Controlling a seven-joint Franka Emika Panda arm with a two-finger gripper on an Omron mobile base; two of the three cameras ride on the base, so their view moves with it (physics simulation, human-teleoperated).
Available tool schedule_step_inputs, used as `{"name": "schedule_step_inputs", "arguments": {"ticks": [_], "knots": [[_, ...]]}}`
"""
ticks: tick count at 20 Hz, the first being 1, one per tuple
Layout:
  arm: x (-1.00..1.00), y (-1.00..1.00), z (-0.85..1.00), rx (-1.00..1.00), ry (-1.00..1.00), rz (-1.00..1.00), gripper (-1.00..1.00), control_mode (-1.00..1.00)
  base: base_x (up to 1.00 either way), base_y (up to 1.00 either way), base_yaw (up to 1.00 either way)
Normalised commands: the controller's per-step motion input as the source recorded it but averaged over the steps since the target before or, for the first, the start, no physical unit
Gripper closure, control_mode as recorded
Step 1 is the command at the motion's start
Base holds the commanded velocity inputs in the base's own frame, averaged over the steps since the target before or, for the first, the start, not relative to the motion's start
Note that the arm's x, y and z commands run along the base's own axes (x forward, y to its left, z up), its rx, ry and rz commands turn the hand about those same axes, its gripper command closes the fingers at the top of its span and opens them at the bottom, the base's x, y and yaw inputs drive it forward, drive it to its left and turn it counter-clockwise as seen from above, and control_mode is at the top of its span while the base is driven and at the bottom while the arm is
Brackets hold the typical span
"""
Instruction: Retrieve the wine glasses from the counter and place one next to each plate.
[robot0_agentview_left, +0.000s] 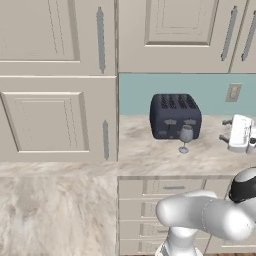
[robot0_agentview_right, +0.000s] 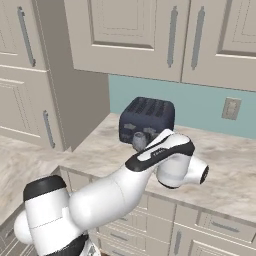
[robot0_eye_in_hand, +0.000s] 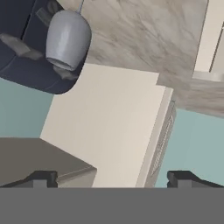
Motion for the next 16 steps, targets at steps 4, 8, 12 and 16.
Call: {"name": "schedule_step_inputs", "arguments": {"ticks": [4,8,12,16], "knots": [[0.0,0.0,-0.34,-0.06,0.05,0.0,-1.0,-1.0,0.0,0.0,0.0],[0.1,0.0,-0.31,-0.05,0.06,0.0,-1.0,-1.0,0.0,0.0,0.0],[0.2,0.0,-0.31,0.0,0.06,0.01,-1.0,-1.0,0.0,0.0,0.0],[0.4,0.0,-0.42,0.0,0.08,0.02,-1.0,-1.0,0.0,0.0,0.0]]}}
